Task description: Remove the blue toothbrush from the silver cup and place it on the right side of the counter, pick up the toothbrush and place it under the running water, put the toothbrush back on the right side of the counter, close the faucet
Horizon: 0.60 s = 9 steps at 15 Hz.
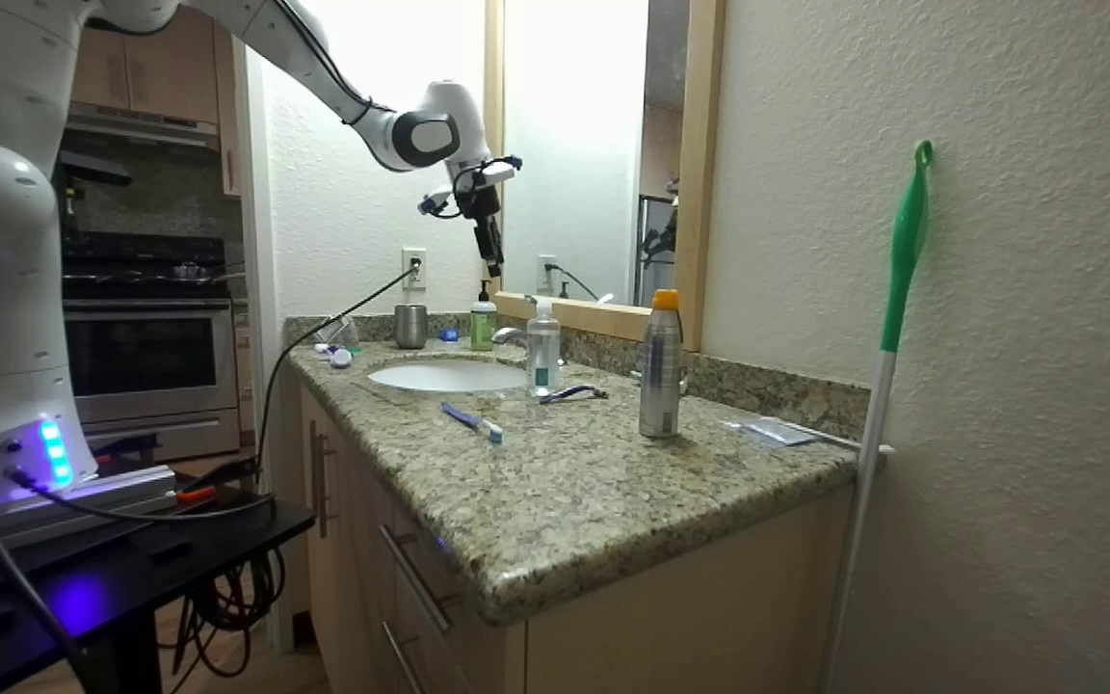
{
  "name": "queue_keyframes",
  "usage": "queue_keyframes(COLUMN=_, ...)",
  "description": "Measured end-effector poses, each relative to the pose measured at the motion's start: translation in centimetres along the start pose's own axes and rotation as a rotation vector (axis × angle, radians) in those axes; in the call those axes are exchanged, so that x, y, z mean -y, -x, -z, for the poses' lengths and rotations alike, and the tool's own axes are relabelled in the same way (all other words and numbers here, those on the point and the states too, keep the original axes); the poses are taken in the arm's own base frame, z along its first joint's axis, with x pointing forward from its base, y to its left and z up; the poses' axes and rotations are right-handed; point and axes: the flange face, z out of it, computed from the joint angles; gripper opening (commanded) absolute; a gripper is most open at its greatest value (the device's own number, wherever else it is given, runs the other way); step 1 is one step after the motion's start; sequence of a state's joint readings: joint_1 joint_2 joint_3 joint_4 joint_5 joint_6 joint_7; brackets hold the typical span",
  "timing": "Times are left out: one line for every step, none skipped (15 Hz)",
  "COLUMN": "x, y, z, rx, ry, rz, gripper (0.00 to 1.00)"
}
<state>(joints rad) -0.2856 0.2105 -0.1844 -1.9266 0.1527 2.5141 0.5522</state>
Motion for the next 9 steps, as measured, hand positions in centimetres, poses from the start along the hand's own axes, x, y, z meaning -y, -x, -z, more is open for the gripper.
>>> queue_keyframes(x=0.1, y=-0.6, z=-0.4, rx=0.016, ry=0.032, rz=0.041, gripper=1.00)
queue_keyframes(x=0.4, y=-1.3, z=-0.8, rx=0.017, ry=0.076, rz=0.081, gripper=1.00)
queue_keyframes(x=0.8, y=-1.9, z=-1.4, rx=-0.004, ry=0.122, rz=0.115, gripper=1.00)
queue_keyframes(x=1.3, y=-2.3, z=-2.2, rx=-0.023, ry=0.152, rz=0.131, gripper=1.00)
queue_keyframes(x=1.9, y=-2.5, z=-3.0, rx=-0.030, ry=0.165, rz=0.141, gripper=1.00)
queue_keyframes(x=2.3, y=-2.5, z=-3.6, rx=-0.033, ry=0.172, rz=0.149, gripper=1.00)
queue_keyframes(x=2.4, y=-2.4, z=-3.9, rx=-0.031, ry=0.173, rz=0.150, gripper=1.00)
queue_keyframes(x=2.3, y=-2.3, z=-4.0, rx=-0.022, ry=0.166, rz=0.146, gripper=1.00)
queue_keyframes(x=2.0, y=-2.4, z=-4.1, rx=-0.013, ry=0.152, rz=0.127, gripper=1.00)
